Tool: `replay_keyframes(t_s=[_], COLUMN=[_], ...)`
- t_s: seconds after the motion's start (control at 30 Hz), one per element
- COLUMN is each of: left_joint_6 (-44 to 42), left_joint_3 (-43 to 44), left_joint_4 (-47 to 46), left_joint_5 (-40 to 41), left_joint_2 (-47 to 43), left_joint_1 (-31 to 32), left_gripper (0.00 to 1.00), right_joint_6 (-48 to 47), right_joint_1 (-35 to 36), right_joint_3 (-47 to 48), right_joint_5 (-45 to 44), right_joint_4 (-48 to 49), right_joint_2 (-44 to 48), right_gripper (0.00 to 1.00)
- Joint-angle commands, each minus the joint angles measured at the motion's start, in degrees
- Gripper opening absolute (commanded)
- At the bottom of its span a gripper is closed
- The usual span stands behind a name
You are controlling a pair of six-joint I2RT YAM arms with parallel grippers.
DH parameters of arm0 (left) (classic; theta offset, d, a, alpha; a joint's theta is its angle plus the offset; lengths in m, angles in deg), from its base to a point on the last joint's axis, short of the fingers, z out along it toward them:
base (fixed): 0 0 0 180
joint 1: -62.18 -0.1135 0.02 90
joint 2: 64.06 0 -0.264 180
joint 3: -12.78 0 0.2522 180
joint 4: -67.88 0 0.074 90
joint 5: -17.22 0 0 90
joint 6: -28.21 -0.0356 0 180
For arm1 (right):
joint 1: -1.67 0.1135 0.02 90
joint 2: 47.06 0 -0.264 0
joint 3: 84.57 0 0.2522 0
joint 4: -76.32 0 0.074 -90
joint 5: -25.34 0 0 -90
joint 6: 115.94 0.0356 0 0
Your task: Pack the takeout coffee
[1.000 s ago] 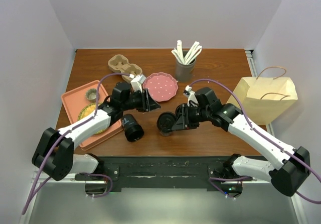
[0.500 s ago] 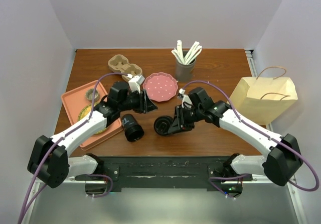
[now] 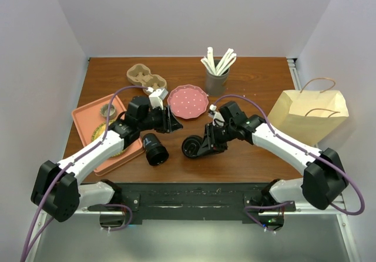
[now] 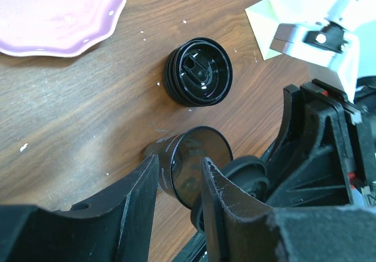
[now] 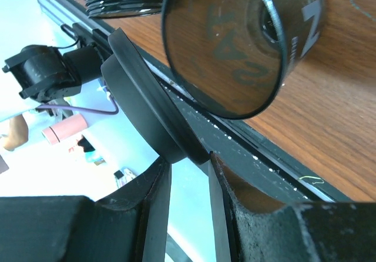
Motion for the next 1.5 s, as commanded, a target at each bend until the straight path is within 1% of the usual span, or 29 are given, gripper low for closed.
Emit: replay_keyframes(t_s=[0.0, 0.5, 0.73, 0.97, 1.1, 1.17, 1.2, 1.27, 1.3, 1.33, 1.37, 1.43, 1.47], left_joint_6=[-0.93, -1.28, -0.67, -0.23, -0.05, -0.32, -0.32, 1.6, 3.18, 5.98, 5.84, 2.78, 2.15], left_joint_3=[1.85, 0.97, 0.18, -0.78, -1.4, -0.96, -0.09, 0.62, 1.32, 1.85, 2.55, 4.13, 4.57], left_joint_4=[-0.86, -2.62, -3.59, -3.77, -2.8, -0.62, 0.62, 4.03, 5.88, 7.99, 11.23, 13.53, 17.46], left_joint_5=[0.15, -2.31, -3.01, -3.54, -1.62, 0.23, 3.72, 8.65, 13.9, 15.78, 16.14, 13.69, 13.51], left_joint_2=[-0.96, 0.09, 0.8, 1.23, 0.19, -0.17, -0.78, -1.75, -2.62, -2.81, -2.81, -2.63, -2.54], left_joint_1=[-0.14, -0.05, 0.03, 0.39, 0.39, 0.39, 0.3, 0.39, 0.3, 0.3, 0.21, 0.12, 0.3], left_gripper=[0.4, 0.4, 0.4, 0.4, 0.4, 0.4, 0.4, 0.4, 0.4, 0.4, 0.4, 0.4, 0.4], right_joint_6=[0.01, -1.75, -2.37, -3.07, -5.08, -7.45, -7.99, -9.13, -9.4, -9.49, -9.66, -9.84, -9.93], right_joint_1=[-1.26, -4.43, -5.57, -6.45, -6.54, -6.54, -6.45, -6.54, -6.45, -6.45, -6.45, -6.45, -6.45], right_joint_3=[2.71, 3.94, 3.76, 3.58, 5.6, 8.23, 9.03, 11.22, 11.75, 12.28, 12.98, 13.52, 13.52], right_joint_5=[2.93, 5.74, 6.09, 4.69, 2.5, 0.04, -2.84, -5.58, -6.72, -8.39, -9.19, -11.99, -12.53], right_joint_4=[-0.69, -1.04, -1.74, -2.71, -4.9, -6.75, -7.97, -8.68, -8.77, -8.78, -8.78, -9.04, -8.69], right_joint_2=[-0.59, -4.11, -4.54, -4.37, -4.19, -3.76, -3.41, -1.74, -1.21, -0.6, 0.54, 1.78, 2.48], right_gripper=[0.33, 0.36, 0.41, 0.41, 0.42, 0.42, 0.43, 0.43, 0.43, 0.43, 0.43, 0.43, 0.43])
